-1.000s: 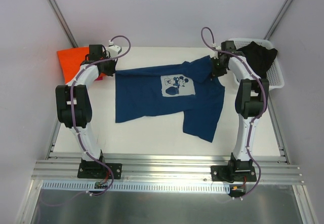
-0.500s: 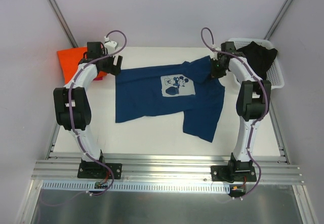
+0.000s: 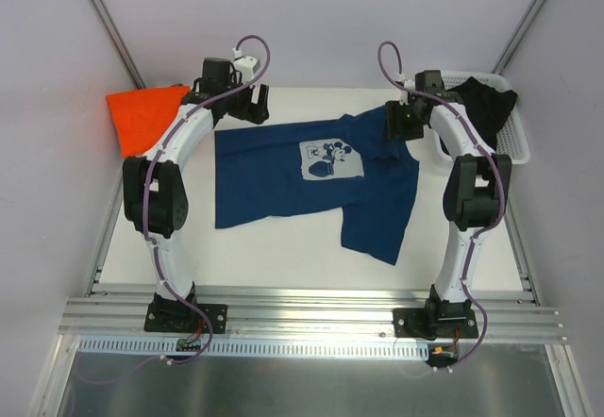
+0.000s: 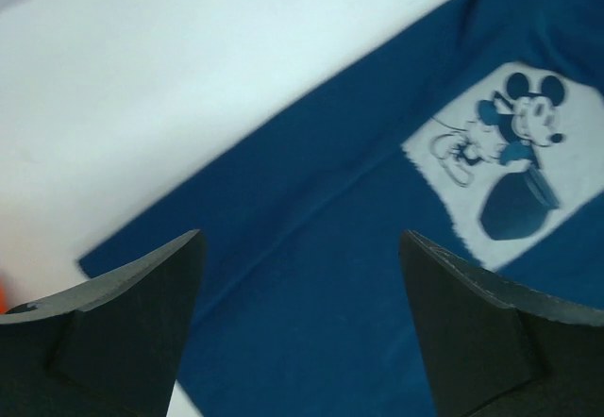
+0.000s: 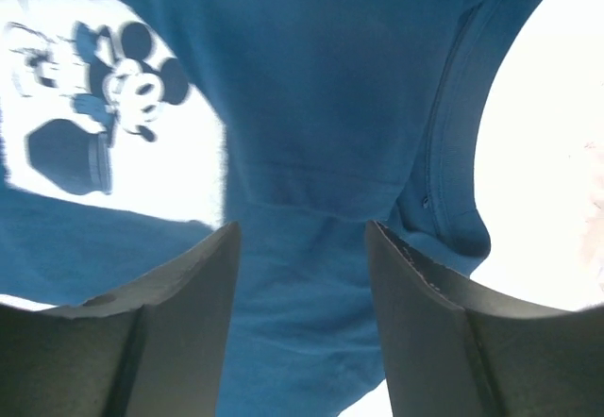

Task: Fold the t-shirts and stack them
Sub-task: Fold the flattened tshirt in 1/3 of the way

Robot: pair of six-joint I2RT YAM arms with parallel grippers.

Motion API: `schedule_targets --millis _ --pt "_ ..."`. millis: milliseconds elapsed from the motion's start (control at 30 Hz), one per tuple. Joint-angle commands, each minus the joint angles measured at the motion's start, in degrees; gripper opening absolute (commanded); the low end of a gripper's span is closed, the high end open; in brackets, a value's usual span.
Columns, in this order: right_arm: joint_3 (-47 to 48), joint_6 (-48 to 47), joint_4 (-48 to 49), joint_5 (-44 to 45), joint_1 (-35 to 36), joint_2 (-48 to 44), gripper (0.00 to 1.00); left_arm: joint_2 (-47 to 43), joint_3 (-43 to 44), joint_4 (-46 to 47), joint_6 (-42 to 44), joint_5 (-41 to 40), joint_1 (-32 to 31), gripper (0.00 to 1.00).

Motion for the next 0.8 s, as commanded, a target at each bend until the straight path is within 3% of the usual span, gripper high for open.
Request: schedule_targets --millis 0,167,400,500,767 --pt "1.9 2.2 -0.3 -2.0 1.7 -5.8 0.58 -0.2 0.3 -1.0 -7.4 4.2 -0.5 0.84" --pt "-0.1 3.7 -3.1 -2.8 8.2 -6.0 0.47 0.9 0.0 -1.7 -15.1 10.9 -0.7 0.80" --pt "-7.4 7.3 -0.9 -4.7 15.7 -6.9 0.48 2.3 1.7 -3.4 -19.9 17.9 -0.7 0.78" --pt "-5.9 8.9 -1.4 -5.8 16.2 -5.3 0.51 2.5 2.3 -6.8 -20.2 24.6 -0.6 0.76" --pt "-8.6 11.0 -0.7 -6.4 11.4 -6.5 0.56 1.2 -3.7 -19.1 -17.8 29.5 0.1 0.69"
